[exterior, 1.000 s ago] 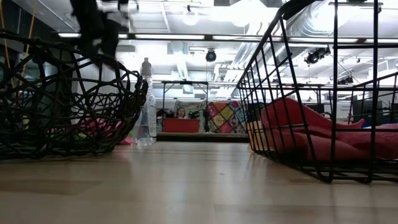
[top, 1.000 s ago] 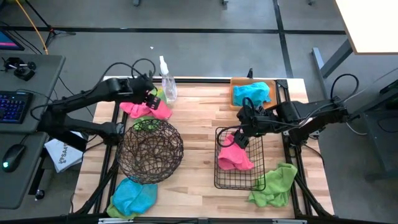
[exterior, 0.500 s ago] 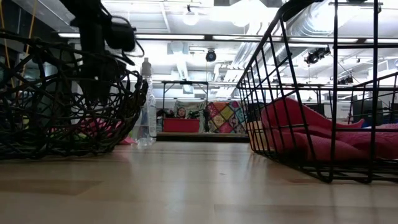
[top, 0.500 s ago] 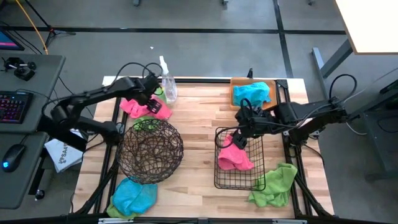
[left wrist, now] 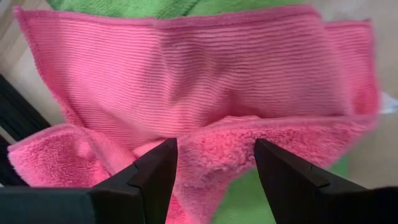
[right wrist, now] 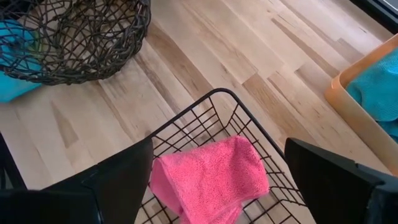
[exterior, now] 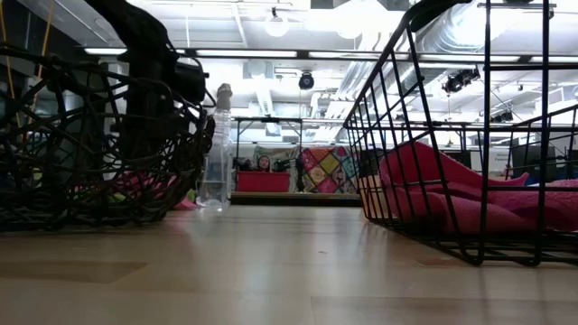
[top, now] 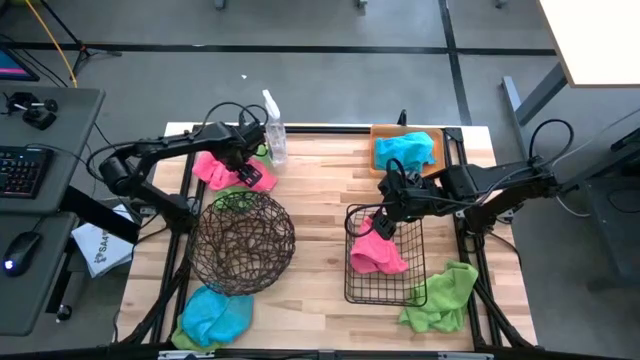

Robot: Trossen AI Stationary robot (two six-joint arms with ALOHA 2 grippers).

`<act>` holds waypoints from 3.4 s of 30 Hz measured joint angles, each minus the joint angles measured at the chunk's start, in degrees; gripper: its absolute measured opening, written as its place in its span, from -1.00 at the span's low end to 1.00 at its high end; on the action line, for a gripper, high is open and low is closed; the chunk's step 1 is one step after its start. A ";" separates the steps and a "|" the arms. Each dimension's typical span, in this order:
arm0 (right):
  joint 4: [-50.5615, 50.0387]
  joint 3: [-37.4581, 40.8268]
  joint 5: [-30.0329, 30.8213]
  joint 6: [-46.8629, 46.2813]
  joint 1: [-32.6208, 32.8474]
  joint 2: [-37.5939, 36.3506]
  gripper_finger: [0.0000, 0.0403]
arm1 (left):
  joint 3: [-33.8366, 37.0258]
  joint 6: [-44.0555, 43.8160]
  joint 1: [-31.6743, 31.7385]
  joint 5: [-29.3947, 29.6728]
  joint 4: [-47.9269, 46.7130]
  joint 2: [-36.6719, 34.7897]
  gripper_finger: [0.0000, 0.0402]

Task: Sort microfiber towel by color & place in baskets
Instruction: Put the pink towel into the wire basket, then put the top green towel into the round wire basket

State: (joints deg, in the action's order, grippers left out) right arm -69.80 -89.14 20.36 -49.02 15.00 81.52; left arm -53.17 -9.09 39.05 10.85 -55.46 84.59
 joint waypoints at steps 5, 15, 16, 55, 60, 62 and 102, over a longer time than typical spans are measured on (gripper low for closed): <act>0.00 0.00 -0.02 0.00 0.00 0.00 0.79 | 0.00 0.53 0.00 0.26 -0.06 0.93 -0.15; 0.00 0.00 -0.04 0.00 0.00 0.00 0.79 | -0.20 -0.24 -0.02 0.33 -2.64 -0.47 -0.98; 0.00 0.00 -0.04 0.00 0.01 0.00 0.79 | -0.55 -0.71 -0.02 0.35 -3.60 -1.65 -0.99; 0.64 0.00 18.26 2.74 1.16 -14.11 0.79 | -37.01 -2.39 -41.10 -5.37 44.27 -1.25 -1.00; 0.62 0.00 19.17 2.72 1.16 -14.78 0.79 | -37.09 -2.28 -42.27 -8.05 55.83 5.28 -1.00; 0.61 0.00 19.17 2.73 1.16 -14.78 0.79 | -37.09 -3.42 -42.64 -9.87 60.85 7.83 -1.00; 0.06 -0.04 19.62 2.99 1.15 -14.61 0.79 | -30.12 -15.16 -40.96 1.54 17.85 -0.72 0.42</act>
State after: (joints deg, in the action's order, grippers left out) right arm -69.74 -89.19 39.98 -46.03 16.16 66.91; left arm -83.28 -24.25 -1.92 12.39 -37.61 83.86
